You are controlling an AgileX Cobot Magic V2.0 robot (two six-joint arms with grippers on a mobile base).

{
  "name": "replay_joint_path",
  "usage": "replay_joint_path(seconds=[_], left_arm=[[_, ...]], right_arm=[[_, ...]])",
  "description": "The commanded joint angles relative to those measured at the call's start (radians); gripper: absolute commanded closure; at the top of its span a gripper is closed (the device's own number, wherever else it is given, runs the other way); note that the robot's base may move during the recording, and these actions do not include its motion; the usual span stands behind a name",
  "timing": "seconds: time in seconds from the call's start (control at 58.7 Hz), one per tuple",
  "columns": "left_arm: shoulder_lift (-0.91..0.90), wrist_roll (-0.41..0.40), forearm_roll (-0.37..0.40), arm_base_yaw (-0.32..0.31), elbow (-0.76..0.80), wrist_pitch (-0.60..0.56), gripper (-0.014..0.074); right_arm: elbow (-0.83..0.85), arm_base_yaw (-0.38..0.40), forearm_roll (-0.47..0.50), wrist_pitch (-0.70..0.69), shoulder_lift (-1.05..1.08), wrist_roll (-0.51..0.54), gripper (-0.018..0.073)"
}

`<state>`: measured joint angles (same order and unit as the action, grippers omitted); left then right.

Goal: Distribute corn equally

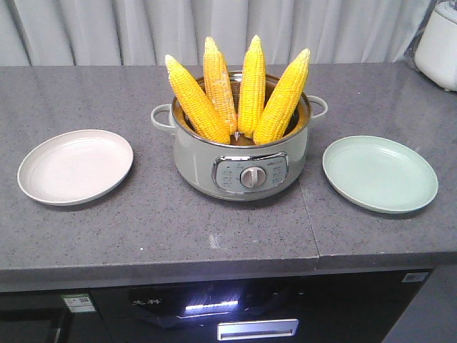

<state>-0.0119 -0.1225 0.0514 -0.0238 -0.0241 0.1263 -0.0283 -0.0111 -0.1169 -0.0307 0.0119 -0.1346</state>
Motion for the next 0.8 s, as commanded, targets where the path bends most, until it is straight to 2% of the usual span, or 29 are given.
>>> replay_joint_path(seconds=[0.0, 0.784], left_arm=[[0.006, -0.008, 0.001, -0.001, 0.023, -0.074, 0.0603], [0.006, -0.008, 0.001, -0.001, 0.023, -0.074, 0.0603]], right_arm=[[-0.018, 0.004, -0.009, -0.073, 0.007, 0.001, 0.0561], [-0.018, 0.004, -0.009, -0.074, 0.007, 0.001, 0.0561]])
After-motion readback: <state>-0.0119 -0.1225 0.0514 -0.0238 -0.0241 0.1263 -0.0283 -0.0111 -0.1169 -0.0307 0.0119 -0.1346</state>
